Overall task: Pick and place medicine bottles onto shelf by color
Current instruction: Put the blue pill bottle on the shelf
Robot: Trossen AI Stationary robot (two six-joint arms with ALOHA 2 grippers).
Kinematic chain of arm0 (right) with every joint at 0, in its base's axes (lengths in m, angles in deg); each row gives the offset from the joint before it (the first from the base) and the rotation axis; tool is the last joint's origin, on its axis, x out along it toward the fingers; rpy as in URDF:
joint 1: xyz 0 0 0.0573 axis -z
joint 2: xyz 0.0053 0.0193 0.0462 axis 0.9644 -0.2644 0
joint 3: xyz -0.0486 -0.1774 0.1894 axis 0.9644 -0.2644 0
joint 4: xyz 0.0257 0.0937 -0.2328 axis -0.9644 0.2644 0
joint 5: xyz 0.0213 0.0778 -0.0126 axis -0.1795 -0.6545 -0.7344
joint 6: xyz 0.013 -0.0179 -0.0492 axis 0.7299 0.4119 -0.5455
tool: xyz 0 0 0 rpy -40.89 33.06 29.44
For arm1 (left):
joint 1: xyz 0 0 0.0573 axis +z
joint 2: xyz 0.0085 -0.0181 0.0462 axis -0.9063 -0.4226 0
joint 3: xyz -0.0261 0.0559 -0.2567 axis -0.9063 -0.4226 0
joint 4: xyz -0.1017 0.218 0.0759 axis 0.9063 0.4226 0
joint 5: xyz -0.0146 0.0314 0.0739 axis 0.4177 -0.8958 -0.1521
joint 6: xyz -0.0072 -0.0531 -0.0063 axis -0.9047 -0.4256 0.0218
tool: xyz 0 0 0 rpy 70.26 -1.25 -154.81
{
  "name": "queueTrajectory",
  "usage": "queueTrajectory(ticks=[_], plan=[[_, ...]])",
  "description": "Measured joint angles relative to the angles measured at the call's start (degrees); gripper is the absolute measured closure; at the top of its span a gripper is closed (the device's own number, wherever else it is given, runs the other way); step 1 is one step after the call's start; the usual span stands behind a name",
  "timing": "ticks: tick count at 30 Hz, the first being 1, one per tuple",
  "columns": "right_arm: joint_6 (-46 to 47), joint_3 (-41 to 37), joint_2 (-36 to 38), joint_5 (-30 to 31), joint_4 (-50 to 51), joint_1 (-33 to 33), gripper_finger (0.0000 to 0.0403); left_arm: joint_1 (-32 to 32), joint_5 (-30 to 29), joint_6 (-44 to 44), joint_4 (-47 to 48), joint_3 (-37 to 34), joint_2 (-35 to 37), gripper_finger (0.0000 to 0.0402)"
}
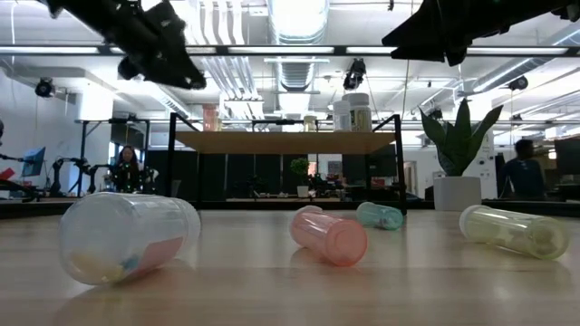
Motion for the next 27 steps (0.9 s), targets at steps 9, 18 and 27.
queueTrajectory(ticks=[9,18,27], plan=[[-0.20,0.00,0.00,0.00,0.40,0.00,0.0142,-7.99,14.66,4.17,-18.41,-7.08,4.68,0.0189],[-3.59,0.17,-0.75,0.01,-3.92,0.15,0.0142,-14.42,15.32,14.79,-53.29,-21.78,3.31,0.0189],[-11.69,2.39,-1.08,0.00,-9.44,1.03,0.0142,-14.28,14.94,21.57,-58.66,-24.68,5.01,0.0189]])
